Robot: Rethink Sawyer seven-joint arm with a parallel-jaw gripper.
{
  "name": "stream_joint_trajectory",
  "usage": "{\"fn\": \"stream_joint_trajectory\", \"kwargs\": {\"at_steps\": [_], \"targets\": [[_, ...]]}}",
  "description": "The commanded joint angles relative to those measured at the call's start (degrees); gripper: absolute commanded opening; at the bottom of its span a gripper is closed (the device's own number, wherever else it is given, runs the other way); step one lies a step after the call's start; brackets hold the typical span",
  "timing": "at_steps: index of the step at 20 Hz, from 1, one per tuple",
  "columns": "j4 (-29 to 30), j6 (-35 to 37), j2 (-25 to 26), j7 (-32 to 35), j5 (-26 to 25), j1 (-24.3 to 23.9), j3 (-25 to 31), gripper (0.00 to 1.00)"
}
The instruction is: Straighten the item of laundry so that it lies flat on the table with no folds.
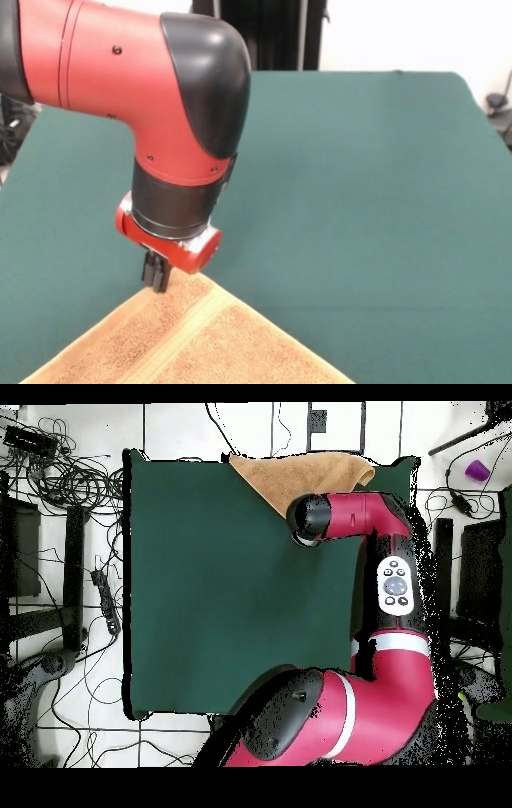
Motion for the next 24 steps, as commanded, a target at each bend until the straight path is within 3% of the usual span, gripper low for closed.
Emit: {"fn": "stream_joint_trajectory", "kwargs": {"at_steps": [1, 7, 18, 24], "targets": [[5.06, -3.5, 4.32, 4.0, 2.36, 2.61, 1.06, 0.0], [2.9, -1.69, 4.23, -0.24, 1.4, 3.12, 1.27, 0.0], [-15.67, 8.8, 9.42, -4.0, 1.93, 4.7, 4.98, 0.0], [-18.6, 9.8, 12.7, -3.17, 3.71, 4.28, 6.05, 0.0]]}}
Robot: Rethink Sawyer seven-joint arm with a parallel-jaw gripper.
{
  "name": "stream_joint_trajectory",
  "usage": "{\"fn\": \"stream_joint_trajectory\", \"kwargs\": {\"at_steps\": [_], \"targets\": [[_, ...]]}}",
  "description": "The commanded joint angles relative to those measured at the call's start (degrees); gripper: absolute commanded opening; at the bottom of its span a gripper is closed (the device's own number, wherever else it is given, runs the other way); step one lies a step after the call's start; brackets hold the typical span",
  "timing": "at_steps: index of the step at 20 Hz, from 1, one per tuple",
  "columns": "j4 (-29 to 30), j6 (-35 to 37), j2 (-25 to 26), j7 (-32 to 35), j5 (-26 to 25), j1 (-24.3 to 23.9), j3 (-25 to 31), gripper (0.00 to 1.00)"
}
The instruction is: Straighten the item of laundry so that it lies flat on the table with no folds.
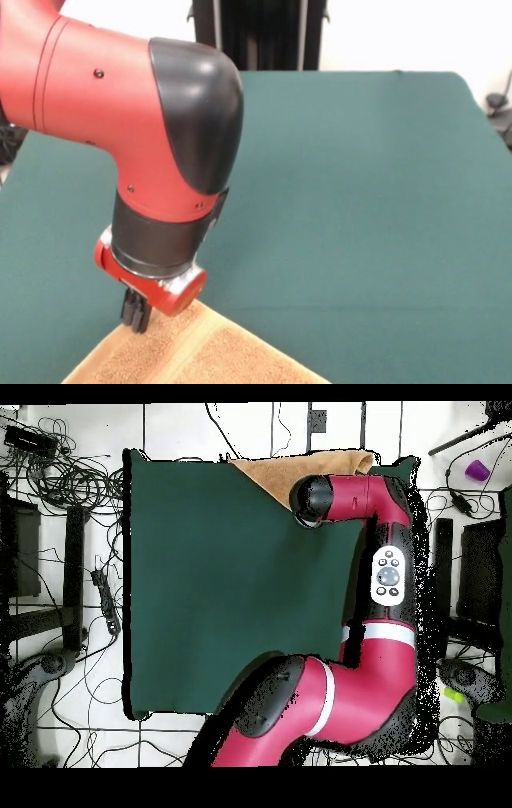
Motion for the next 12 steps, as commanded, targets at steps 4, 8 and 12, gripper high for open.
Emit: {"fn": "stream_joint_trajectory", "kwargs": {"at_steps": [4, 8, 12], "targets": [[-3.32, 5.56, 6.71, -4.59, 3.39, 2.78, 4.92, 0.0], [-2.26, 7.61, 6.14, -7.76, 5.06, 2.49, 4.74, 0.0], [-2.25, 6.3, 6.28, -7.17, 4.86, 2.68, 3.69, 0.0]]}}
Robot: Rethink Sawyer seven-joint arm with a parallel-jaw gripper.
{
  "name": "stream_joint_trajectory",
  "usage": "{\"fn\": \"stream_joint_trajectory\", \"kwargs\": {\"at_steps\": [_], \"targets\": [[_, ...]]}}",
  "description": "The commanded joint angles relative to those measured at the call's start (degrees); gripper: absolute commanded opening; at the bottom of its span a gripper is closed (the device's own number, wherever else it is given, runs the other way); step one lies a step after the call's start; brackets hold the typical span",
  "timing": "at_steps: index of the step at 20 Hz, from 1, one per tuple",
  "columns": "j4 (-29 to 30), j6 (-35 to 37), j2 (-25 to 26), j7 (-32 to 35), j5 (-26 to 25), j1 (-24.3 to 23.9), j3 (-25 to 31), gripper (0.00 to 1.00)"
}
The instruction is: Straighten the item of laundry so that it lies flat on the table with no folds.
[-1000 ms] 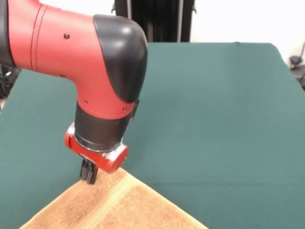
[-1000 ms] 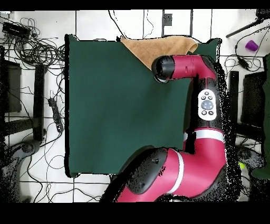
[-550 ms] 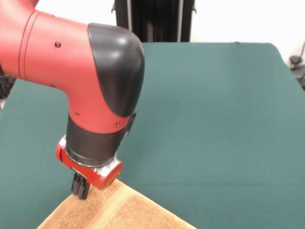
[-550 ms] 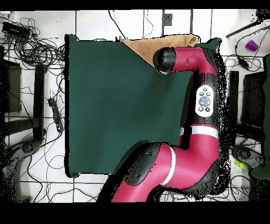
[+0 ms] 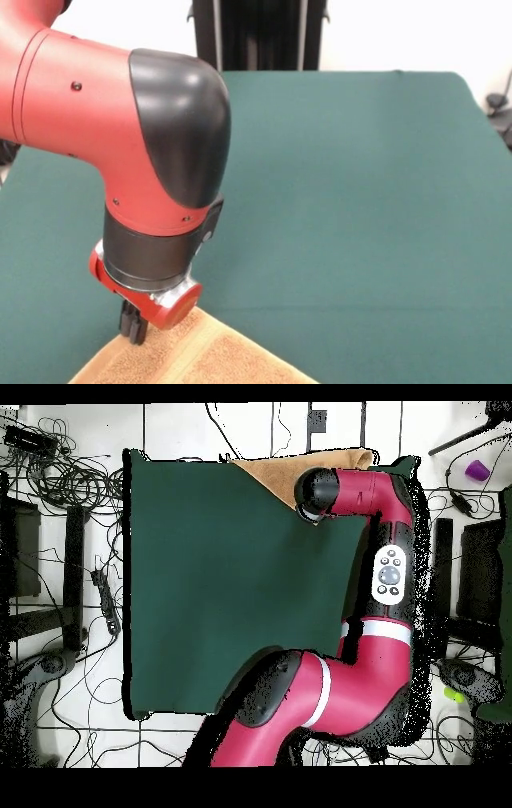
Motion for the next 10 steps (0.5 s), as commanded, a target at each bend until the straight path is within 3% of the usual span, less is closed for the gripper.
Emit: {"fn": "stream_joint_trajectory", "kwargs": {"at_steps": [1, 3, 4, 10], "targets": [[3.38, 3.26, 3.29, -7.3, 1.83, 2.62, 3.68, 0.0], [3.9, 1.75, 3.21, -7.54, 1.91, 2.55, 3.64, 0.0], [4.03, 1.85, 3.28, -6.5, 2.52, 2.36, 3.69, 1.0], [5.13, 0.0, 3.03, -6.28, 2.91, 1.92, 3.56, 1.0]]}}
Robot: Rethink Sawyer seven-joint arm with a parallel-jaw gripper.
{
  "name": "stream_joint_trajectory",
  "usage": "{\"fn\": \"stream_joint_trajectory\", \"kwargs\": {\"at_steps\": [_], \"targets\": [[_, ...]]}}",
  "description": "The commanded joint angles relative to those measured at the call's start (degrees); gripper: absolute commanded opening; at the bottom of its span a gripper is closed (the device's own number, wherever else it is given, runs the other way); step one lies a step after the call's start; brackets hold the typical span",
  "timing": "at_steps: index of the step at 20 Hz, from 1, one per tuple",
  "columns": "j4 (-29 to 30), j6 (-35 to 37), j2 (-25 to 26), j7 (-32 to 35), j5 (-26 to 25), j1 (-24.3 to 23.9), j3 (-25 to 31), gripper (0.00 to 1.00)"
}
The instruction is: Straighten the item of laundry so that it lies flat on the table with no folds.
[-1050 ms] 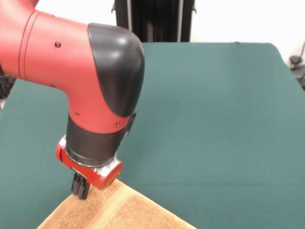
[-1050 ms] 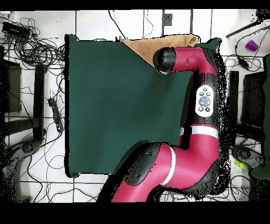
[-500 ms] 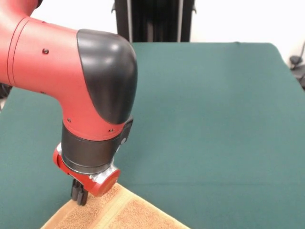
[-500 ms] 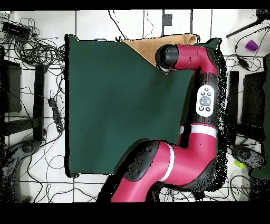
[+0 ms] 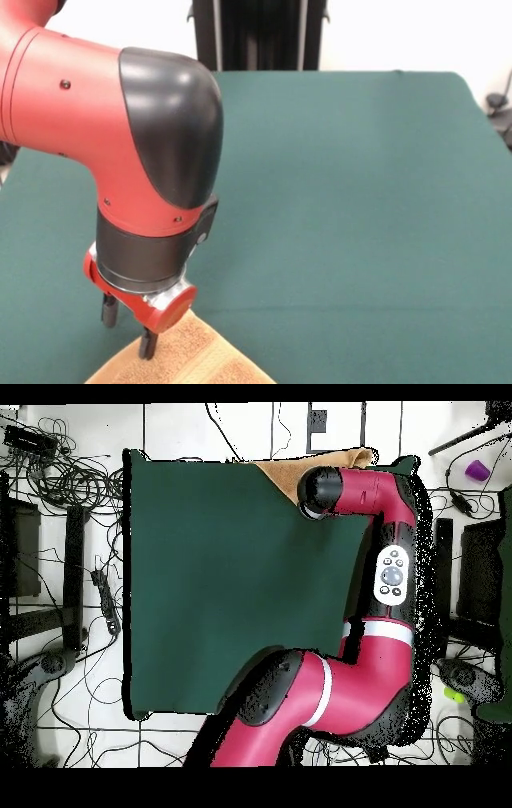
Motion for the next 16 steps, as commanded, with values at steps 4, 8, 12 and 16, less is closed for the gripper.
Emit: {"fn": "stream_joint_trajectory", "kwargs": {"at_steps": [4, 8, 12, 16], "targets": [[6.27, -0.37, 2.49, -6.94, 1.97, 2.36, 3.08, 1.0], [6.92, -0.76, 2.18, -7.16, 2.03, 2.18, 2.95, 1.0], [6.69, -0.68, 2.32, -7.57, 1.84, 2.19, 2.9, 1.0], [5.93, -2.0, 2.95, -7.27, 1.68, 2.18, 3.28, 1.0]]}}
